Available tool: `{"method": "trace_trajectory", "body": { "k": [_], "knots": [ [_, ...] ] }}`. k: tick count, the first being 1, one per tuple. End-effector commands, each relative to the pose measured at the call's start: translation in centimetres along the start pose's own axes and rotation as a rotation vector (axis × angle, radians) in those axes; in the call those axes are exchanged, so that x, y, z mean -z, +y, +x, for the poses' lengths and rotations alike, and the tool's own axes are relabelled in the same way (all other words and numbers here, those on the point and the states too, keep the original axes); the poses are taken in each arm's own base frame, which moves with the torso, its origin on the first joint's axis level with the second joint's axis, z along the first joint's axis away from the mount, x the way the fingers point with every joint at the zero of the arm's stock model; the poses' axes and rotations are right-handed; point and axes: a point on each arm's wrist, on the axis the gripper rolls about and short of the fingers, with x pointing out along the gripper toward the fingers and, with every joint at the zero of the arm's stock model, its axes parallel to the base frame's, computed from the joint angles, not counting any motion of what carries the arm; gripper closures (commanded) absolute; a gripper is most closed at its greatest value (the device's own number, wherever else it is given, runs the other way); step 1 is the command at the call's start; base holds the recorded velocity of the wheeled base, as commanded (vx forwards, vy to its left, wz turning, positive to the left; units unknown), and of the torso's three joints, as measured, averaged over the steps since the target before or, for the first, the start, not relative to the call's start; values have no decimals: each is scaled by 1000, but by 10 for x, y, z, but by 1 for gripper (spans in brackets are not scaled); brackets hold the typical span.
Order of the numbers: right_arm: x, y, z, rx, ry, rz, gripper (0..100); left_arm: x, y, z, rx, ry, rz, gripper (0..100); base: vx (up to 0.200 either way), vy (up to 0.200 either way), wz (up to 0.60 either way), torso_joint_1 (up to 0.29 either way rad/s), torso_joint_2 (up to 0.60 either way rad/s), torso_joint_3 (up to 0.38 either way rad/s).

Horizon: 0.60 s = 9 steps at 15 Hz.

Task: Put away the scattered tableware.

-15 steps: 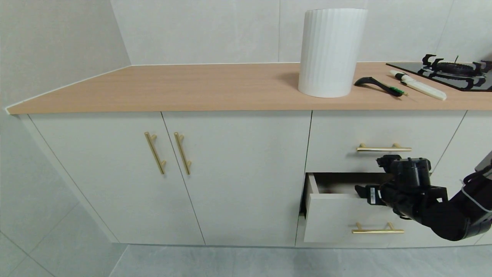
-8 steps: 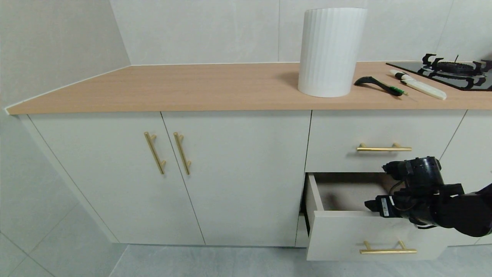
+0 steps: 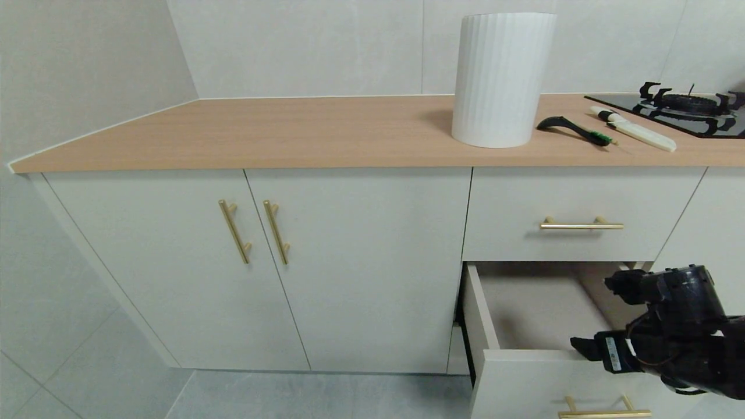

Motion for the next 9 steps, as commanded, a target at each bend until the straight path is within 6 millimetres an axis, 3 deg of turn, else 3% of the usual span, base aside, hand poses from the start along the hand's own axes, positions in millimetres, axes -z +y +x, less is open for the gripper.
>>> {"method": "trace_trajectory", "body": {
  "k": [1,6,9],
  "knots": [
    [17,-7,-26,-5,-24,-1,0,0,0,0,-1,0,0,0,0,0,0,0,0,0],
    [52,-17,-68,-14,40,-30,0,0,0,0,-1,0,0,0,0,0,0,0,0,0],
    [63,-21,-87,-60,63,-42,0,0,0,0,-1,0,0,0,0,0,0,0,0,0]
  ]
}}
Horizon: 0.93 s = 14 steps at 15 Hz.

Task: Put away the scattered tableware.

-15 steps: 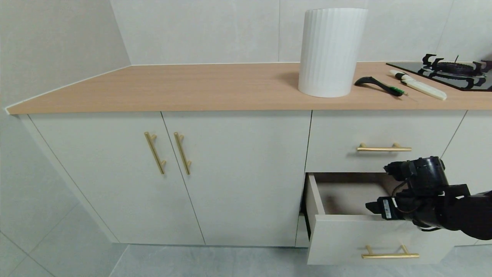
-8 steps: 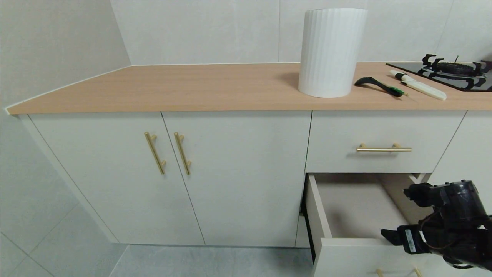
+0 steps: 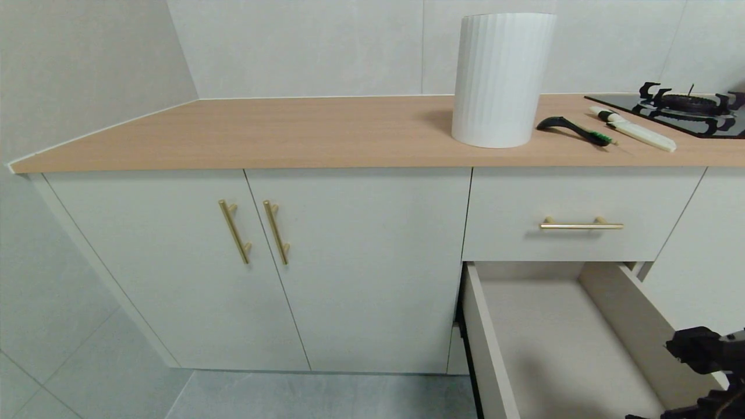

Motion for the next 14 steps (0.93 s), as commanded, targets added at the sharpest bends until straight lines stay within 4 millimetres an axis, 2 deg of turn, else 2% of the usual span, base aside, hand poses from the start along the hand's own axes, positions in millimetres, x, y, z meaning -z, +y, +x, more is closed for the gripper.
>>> {"method": "trace_trajectory", "body": {
  "k": [1,4,6,9,10,11,14],
  "knots": [
    [5,-3,-19,-39,-65,6,0,0,0,0,-1,0,0,0,0,0,0,0,0,0],
    [-34,-1,-30,-68,-184,29,0,0,0,0,-1,0,0,0,0,0,0,0,0,0],
    [-83,0,-52,-122,-346,49,0,0,0,0,-1,0,0,0,0,0,0,0,0,0],
    [-144,0,-79,-132,-531,63,0,0,0,0,-1,0,0,0,0,0,0,0,0,0],
    [-159,0,-86,-134,-576,68,0,0,0,0,-1,0,0,0,0,0,0,0,0,0],
    [-165,-1,-93,-133,-600,73,0,0,0,0,-1,0,0,0,0,0,0,0,0,0],
    [-161,-4,-98,-84,-604,42,0,0,0,0,-3,0,-2,0,0,0,0,0,0,0]
  ]
}}
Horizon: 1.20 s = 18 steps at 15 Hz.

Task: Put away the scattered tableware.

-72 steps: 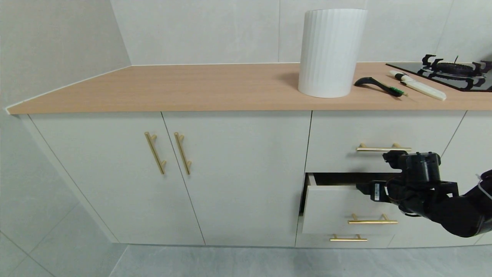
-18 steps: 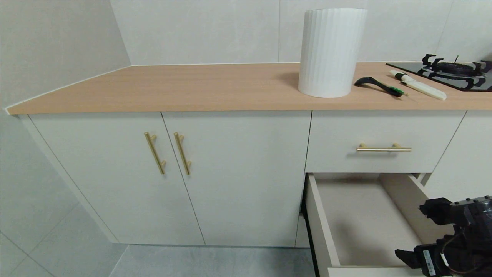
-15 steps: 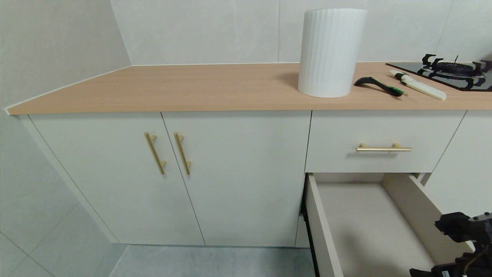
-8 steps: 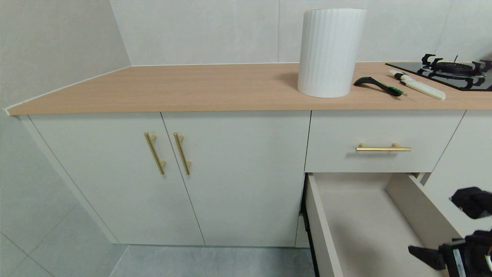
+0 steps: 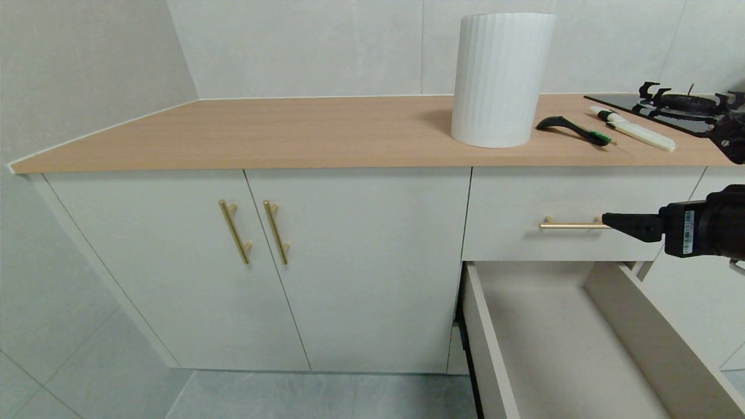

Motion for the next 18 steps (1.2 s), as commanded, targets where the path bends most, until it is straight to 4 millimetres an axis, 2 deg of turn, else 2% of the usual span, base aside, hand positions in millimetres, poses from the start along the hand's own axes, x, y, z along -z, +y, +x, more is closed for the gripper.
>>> {"method": "trace_trajectory", "body": {
  "k": [1,4,8,12,13,14,15,18],
  "knots": [
    [-6,-3,-11,64,-25,-23,0,0,0,0,-1,0,-1,0,0,0,0,7,-71,-66],
    [-10,-14,-10,109,-30,-6,0,0,0,0,-1,0,-1,0,0,0,0,19,-196,-279],
    [-13,-14,-4,112,-28,-4,0,0,0,0,-1,0,-1,0,0,0,0,72,-497,-354],
    [-31,-14,0,40,-110,8,0,0,0,0,-1,0,-1,0,0,0,0,115,-420,-303],
    [-55,-21,18,74,-141,21,0,0,0,0,-1,0,-1,0,0,0,0,51,-163,-100],
    [-64,-25,28,103,-124,30,0,0,0,0,-1,0,-1,0,0,0,0,32,-80,-71],
    [-63,-33,38,141,-26,59,0,0,0,0,-1,0,-1,0,0,0,0,22,-51,-36],
    [-68,-35,68,140,110,122,0,0,0,0,-1,0,-1,0,0,0,0,0,0,0]
  ]
}}
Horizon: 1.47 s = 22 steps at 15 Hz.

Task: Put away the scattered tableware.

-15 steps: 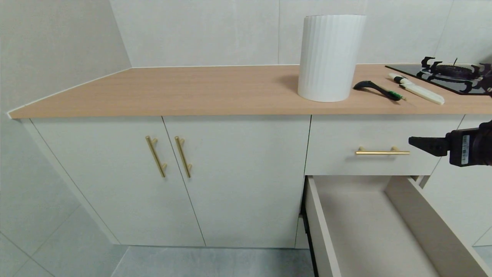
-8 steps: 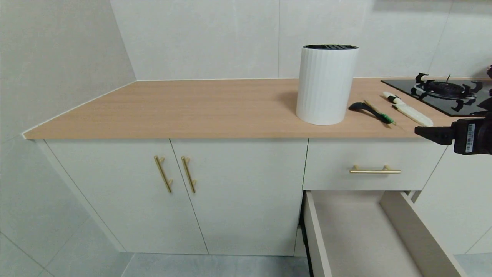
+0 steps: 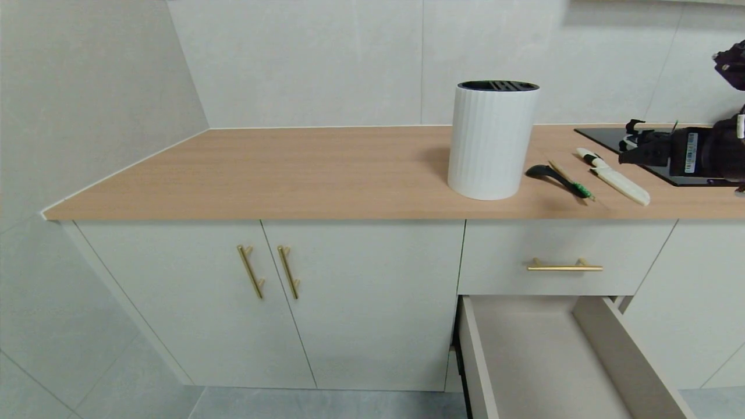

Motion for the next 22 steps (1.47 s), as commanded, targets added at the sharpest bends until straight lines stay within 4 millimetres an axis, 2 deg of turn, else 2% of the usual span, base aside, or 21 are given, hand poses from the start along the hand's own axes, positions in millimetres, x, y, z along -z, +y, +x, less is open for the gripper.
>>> {"method": "trace_trajectory", "body": {
  "k": [1,3,6,8,10,12,22],
  "knots": [
    [0,3,50,29,141,15,0,0,0,0,0,0,0,0,0,0,0,0,0,0],
    [5,4,73,38,186,41,0,0,0,0,0,0,0,0,0,0,0,0,0,0],
    [8,6,87,37,204,55,0,0,0,0,0,0,0,0,0,0,0,0,0,0],
    [17,10,122,43,178,58,0,0,0,0,0,0,0,0,0,0,0,0,0,0],
    [21,7,138,54,170,65,0,0,0,0,0,0,0,0,0,0,0,0,0,0],
    [21,3,147,65,169,88,0,0,0,0,0,0,0,0,0,0,0,0,0,0],
    [25,4,157,69,182,102,0,0,0,0,0,0,0,0,0,0,0,0,0,0]
  ]
}}
